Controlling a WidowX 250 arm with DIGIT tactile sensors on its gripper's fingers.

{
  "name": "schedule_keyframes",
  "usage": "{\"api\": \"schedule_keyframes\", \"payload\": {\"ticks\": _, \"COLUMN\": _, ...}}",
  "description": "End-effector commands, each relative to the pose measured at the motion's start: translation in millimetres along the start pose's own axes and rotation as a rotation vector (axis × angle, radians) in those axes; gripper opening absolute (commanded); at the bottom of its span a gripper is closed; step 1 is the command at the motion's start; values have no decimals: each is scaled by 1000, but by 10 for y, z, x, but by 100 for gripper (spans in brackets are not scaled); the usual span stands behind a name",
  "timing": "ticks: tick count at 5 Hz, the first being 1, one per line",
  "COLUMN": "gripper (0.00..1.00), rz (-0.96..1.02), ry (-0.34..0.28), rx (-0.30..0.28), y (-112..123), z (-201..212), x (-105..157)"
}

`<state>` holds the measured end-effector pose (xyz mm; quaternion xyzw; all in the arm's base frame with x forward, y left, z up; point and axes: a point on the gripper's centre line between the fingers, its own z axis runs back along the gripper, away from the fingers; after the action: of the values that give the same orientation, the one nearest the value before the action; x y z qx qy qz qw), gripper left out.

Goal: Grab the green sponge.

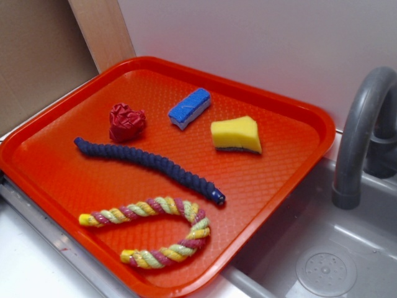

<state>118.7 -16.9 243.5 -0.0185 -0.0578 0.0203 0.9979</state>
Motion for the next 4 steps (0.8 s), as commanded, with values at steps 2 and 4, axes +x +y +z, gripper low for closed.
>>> {"api": "schedule_keyframes", "payload": {"ticks": 2, "gripper": 100, "rz": -172, "ry": -110, "rx": -33, "y": -331, "z": -285, "x": 235}}
{"api": "schedule_keyframes", "payload": {"ticks": 4, "gripper": 100, "rz": -396, "ry": -190, "rx": -5, "y": -1154, "z": -661, "x": 584}}
